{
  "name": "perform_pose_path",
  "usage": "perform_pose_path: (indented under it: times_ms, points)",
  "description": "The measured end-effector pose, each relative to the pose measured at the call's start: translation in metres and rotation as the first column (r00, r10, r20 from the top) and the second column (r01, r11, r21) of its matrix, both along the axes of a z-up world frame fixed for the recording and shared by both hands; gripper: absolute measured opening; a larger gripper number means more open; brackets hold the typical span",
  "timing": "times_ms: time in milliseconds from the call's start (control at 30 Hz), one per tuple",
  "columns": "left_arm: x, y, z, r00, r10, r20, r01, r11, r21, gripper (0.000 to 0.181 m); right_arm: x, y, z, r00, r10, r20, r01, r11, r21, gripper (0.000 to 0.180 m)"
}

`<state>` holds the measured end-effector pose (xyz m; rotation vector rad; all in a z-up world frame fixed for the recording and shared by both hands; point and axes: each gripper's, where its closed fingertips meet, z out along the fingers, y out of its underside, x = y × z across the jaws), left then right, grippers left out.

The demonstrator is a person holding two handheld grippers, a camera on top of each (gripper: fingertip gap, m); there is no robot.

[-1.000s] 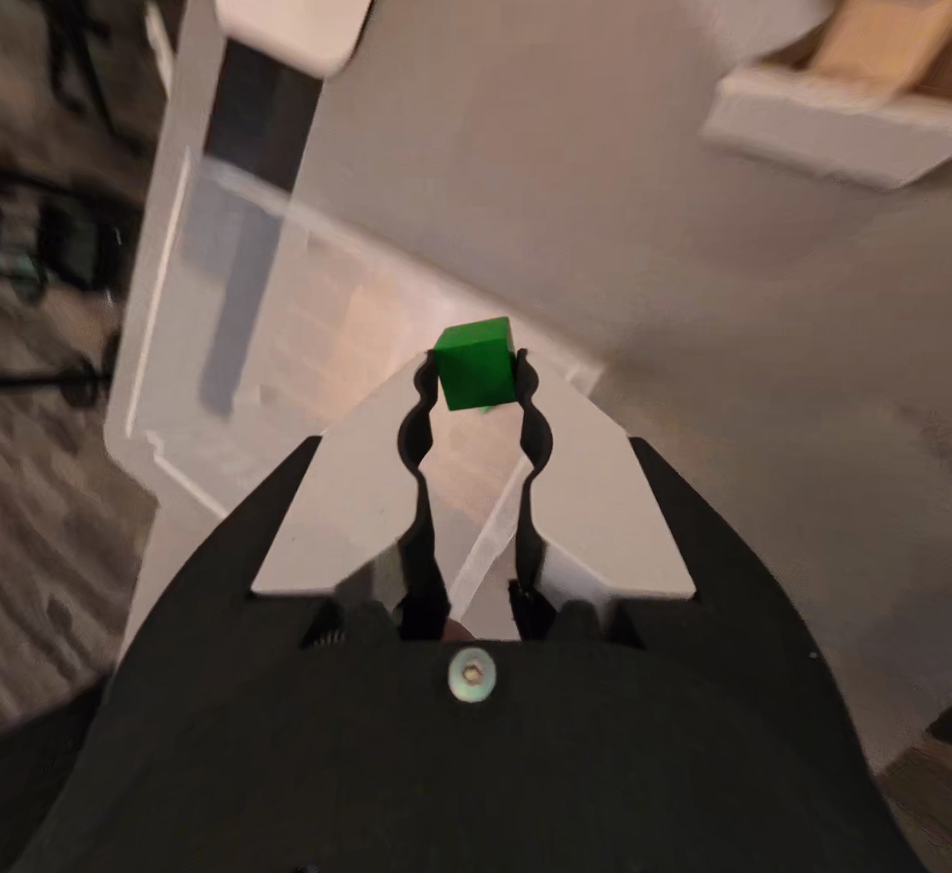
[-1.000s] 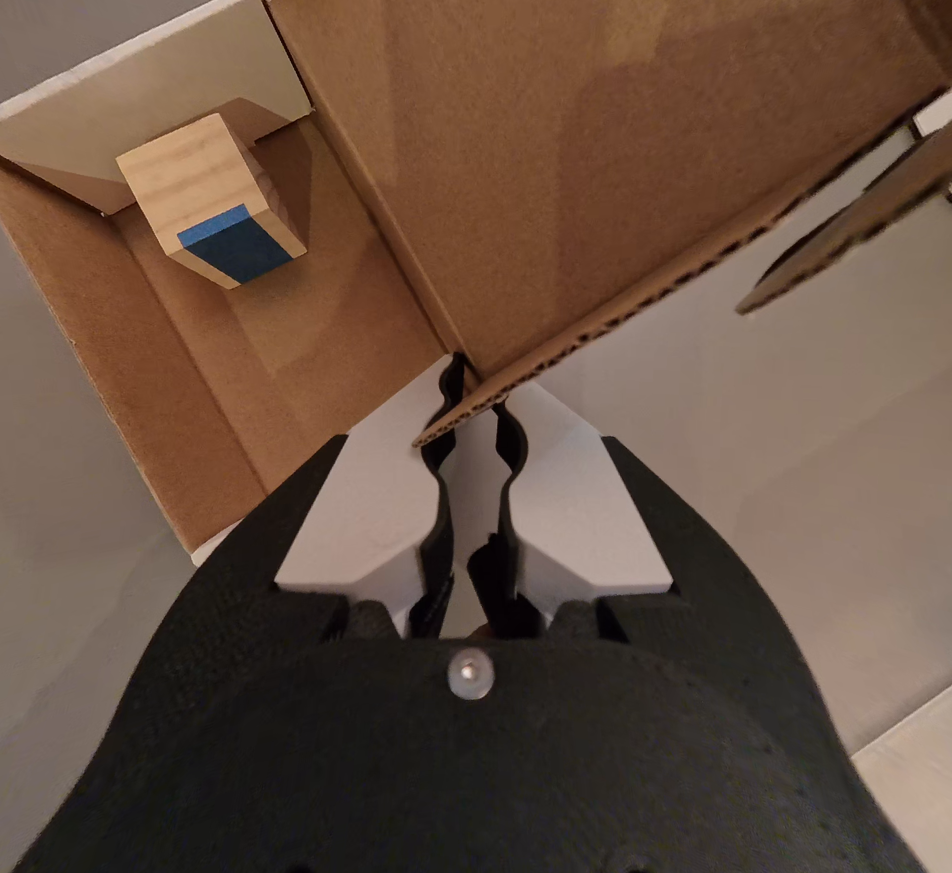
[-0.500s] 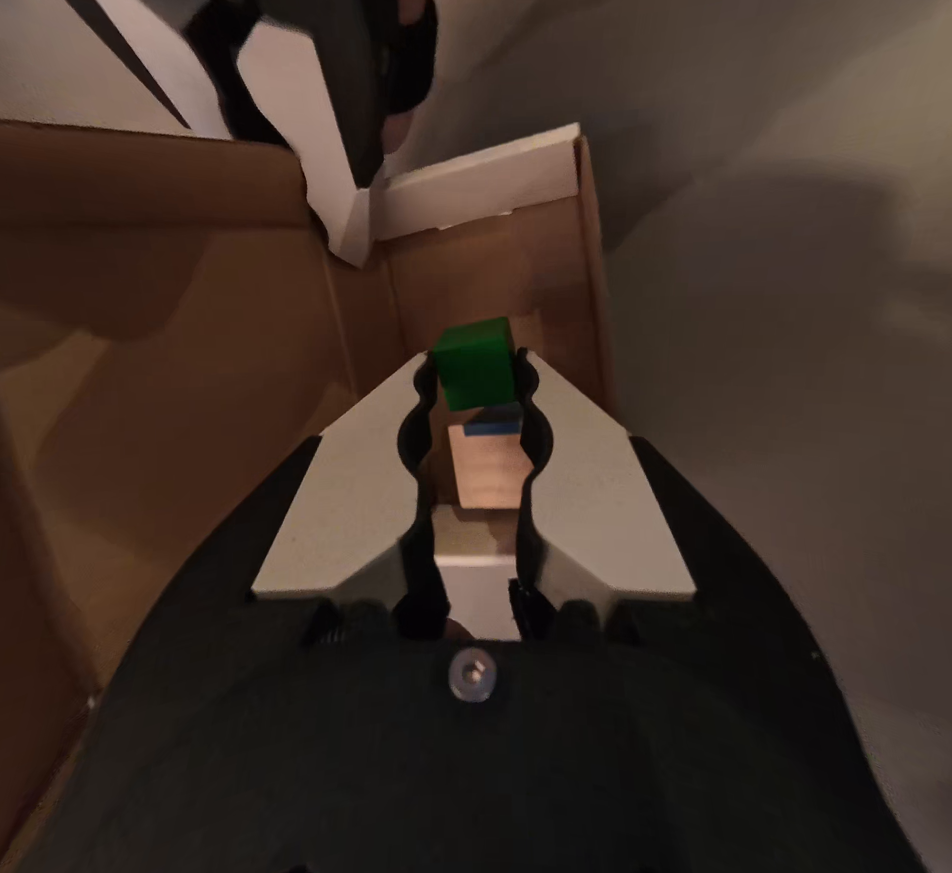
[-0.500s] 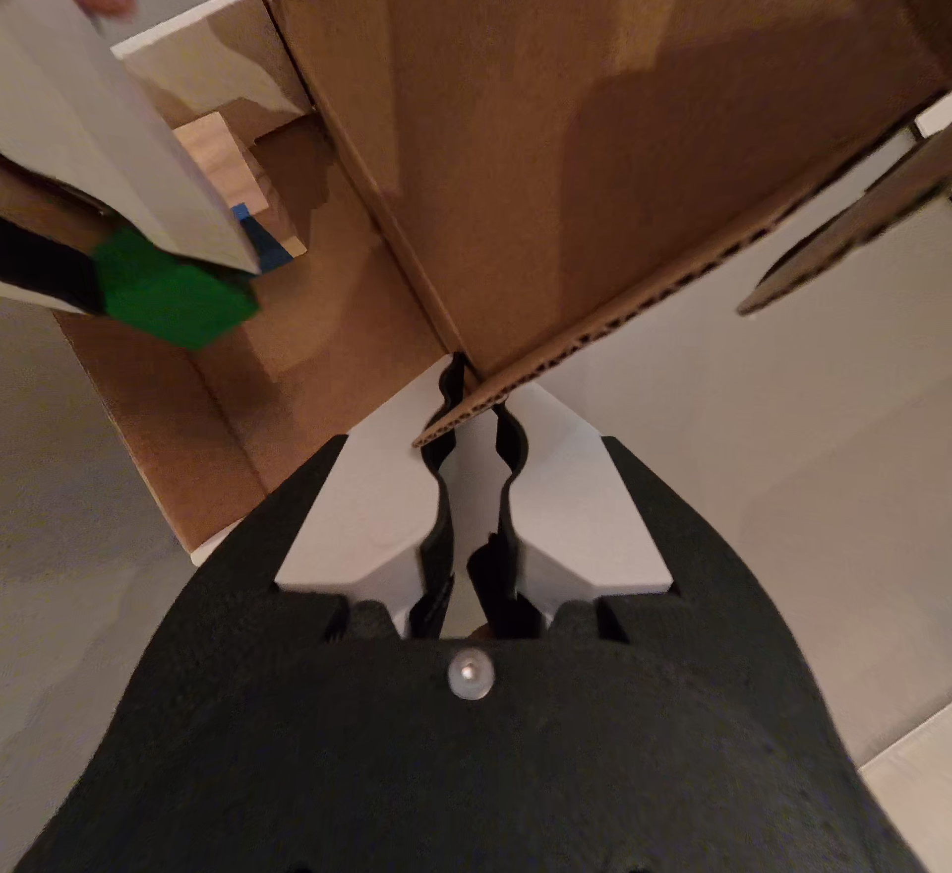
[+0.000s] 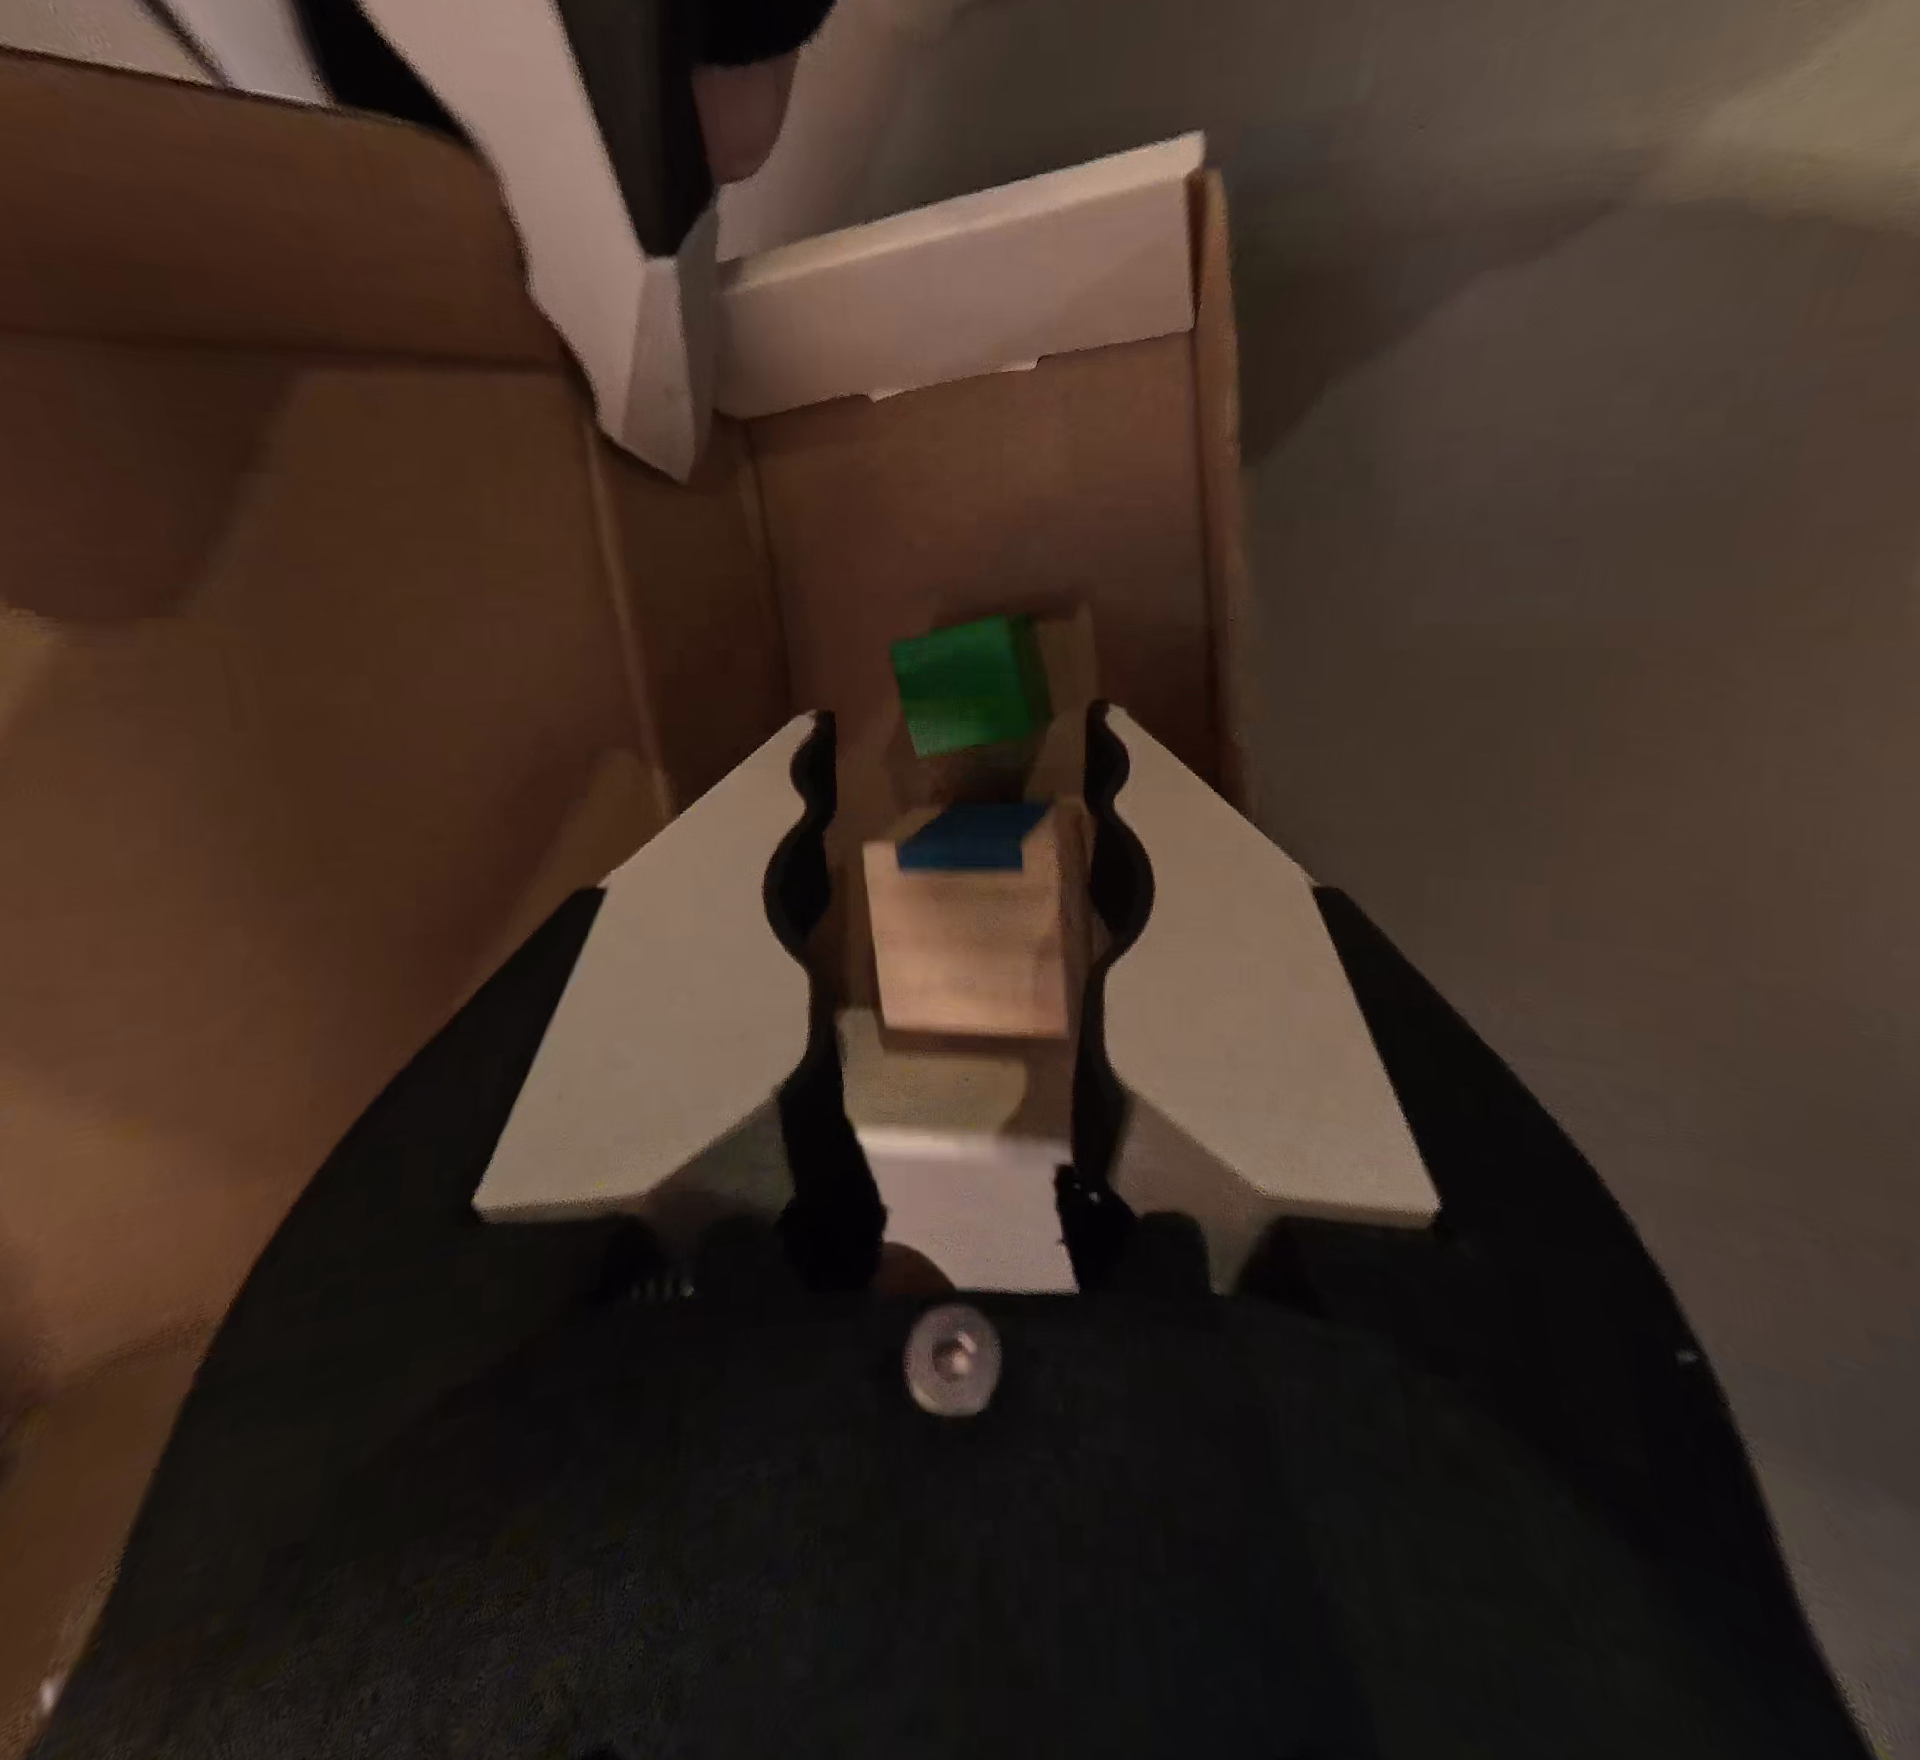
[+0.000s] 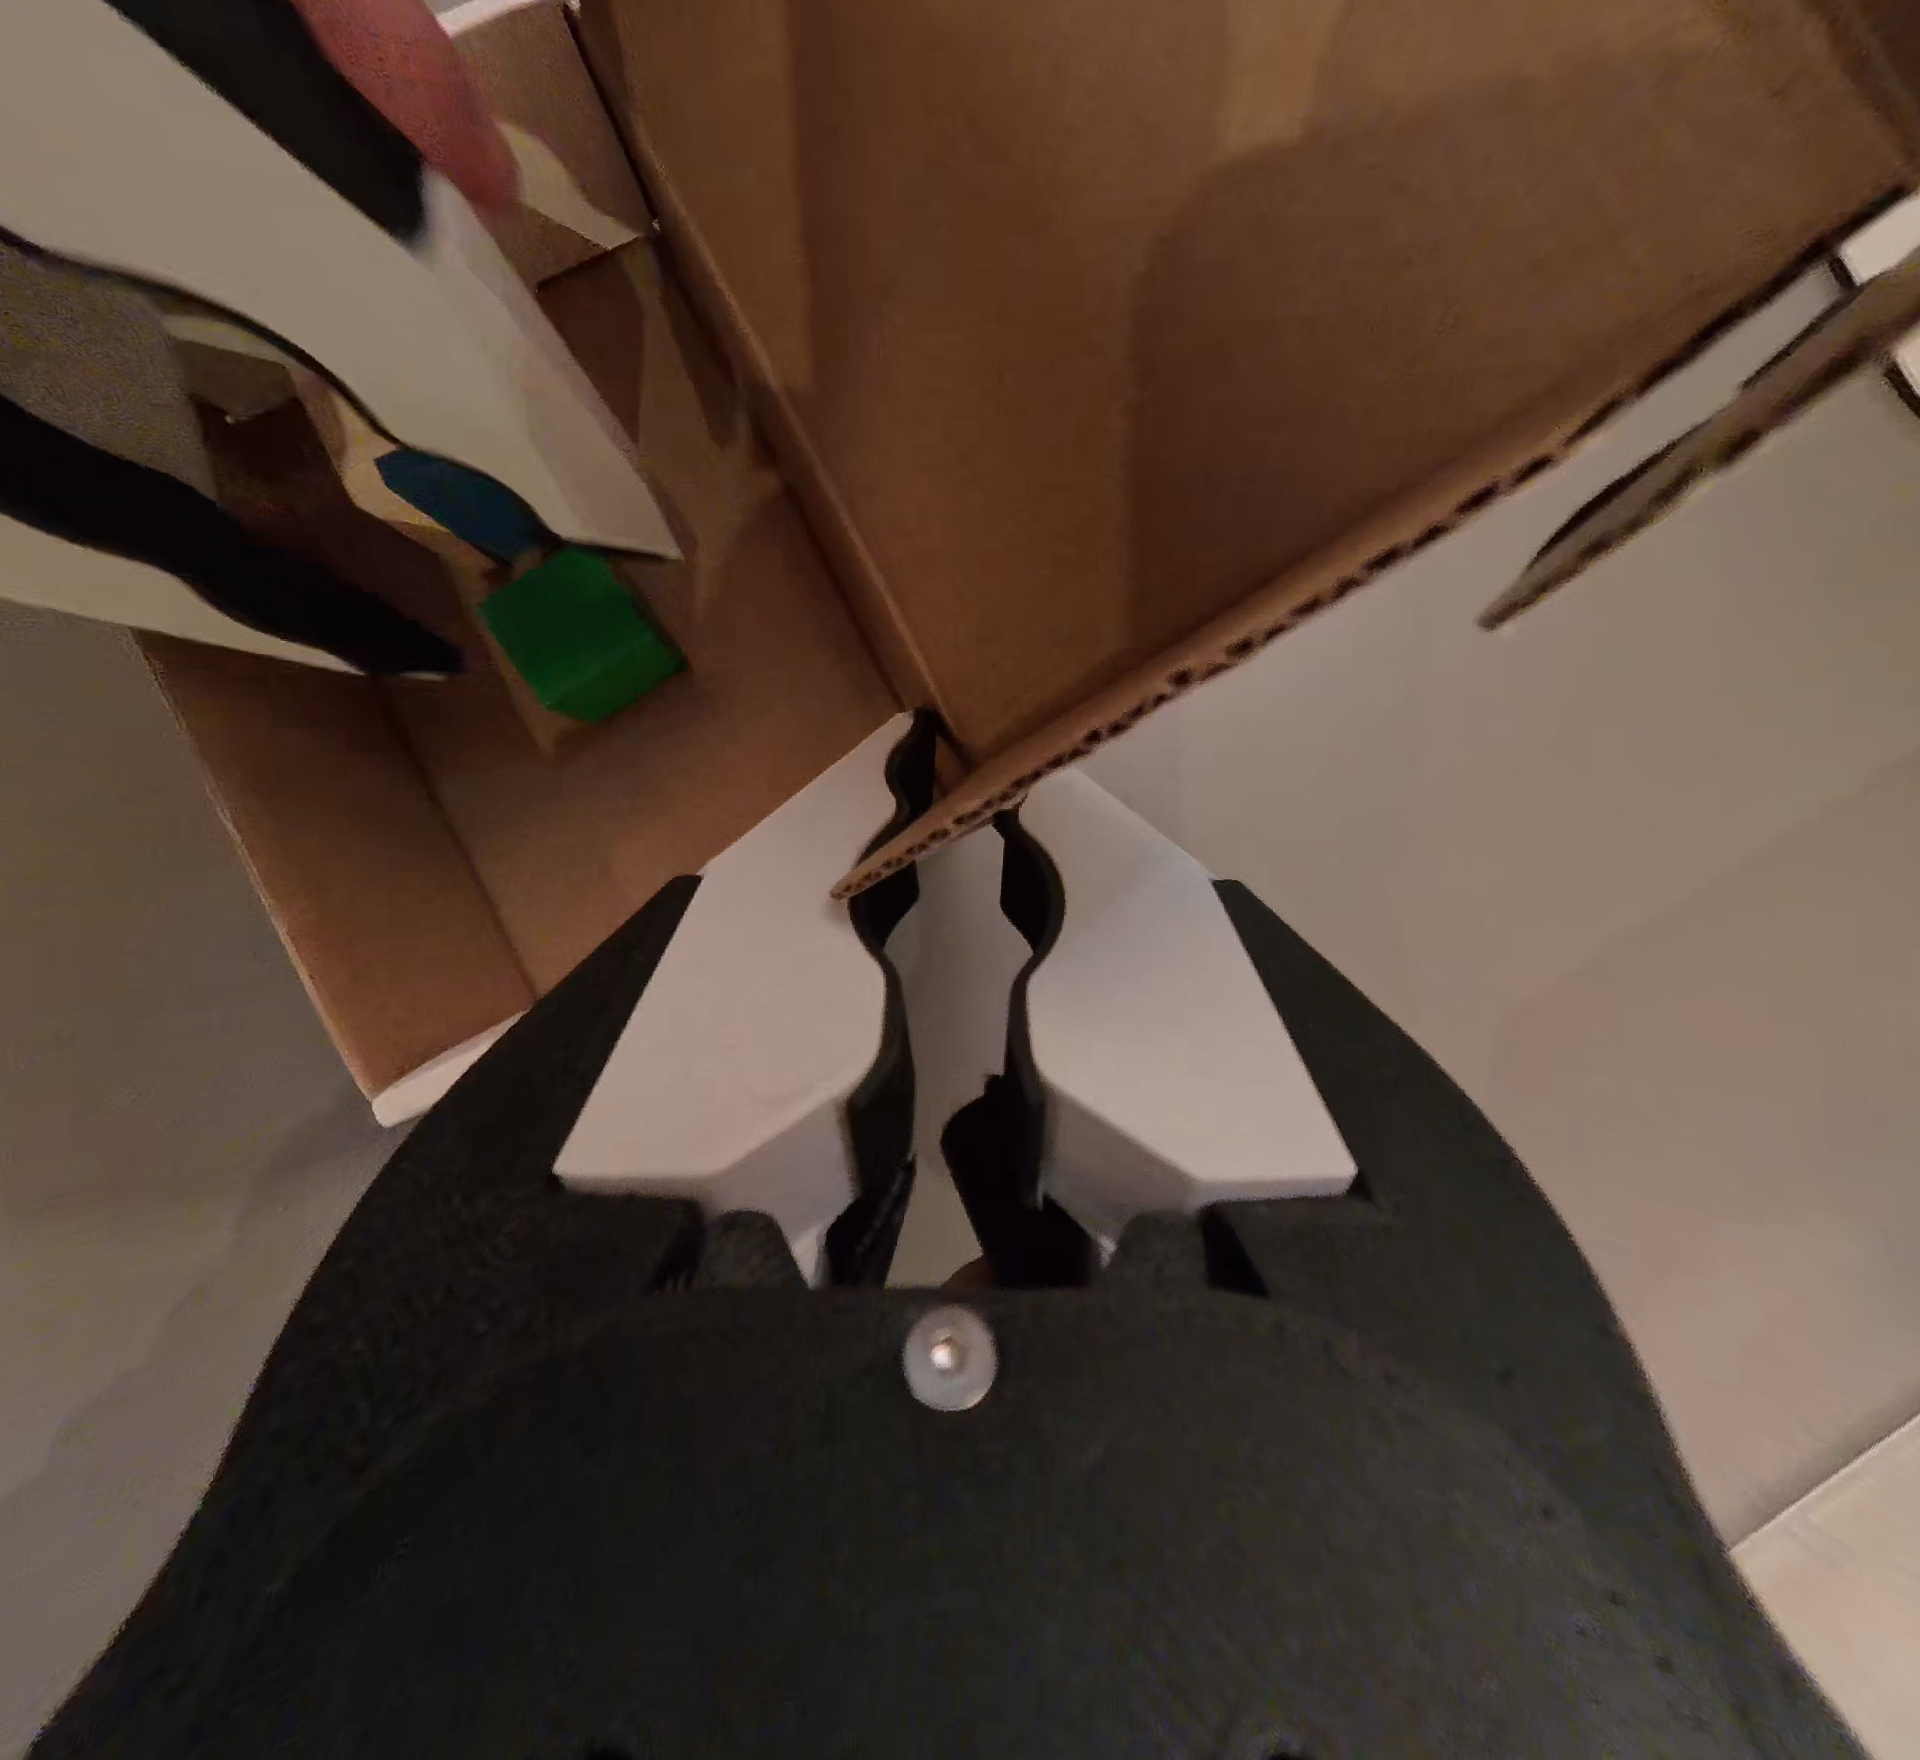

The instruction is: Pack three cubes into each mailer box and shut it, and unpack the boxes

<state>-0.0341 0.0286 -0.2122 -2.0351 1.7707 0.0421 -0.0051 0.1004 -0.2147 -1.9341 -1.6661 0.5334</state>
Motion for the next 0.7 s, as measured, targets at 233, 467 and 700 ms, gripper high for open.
perform_pose_path:
  times_ms: [233,467,700]
  points:
    - [-0.113,-0.008,0.113,0.965,0.214,0.154,-0.248,0.933,0.259,0.052,0.000,0.000,0.000,1.000,-0.001,0.005,0.001,1.000,0.007,0.007]
    - [-0.278,0.010,0.101,0.771,0.613,0.175,-0.636,0.756,0.157,0.055,-0.001,-0.001,0.000,1.000,0.000,0.003,0.000,1.000,0.005,0.007]
    - [-0.308,0.008,0.007,0.679,0.734,0.008,-0.730,0.677,-0.094,0.043,-0.001,-0.001,0.000,1.000,0.001,-0.002,-0.001,1.000,-0.001,0.007]
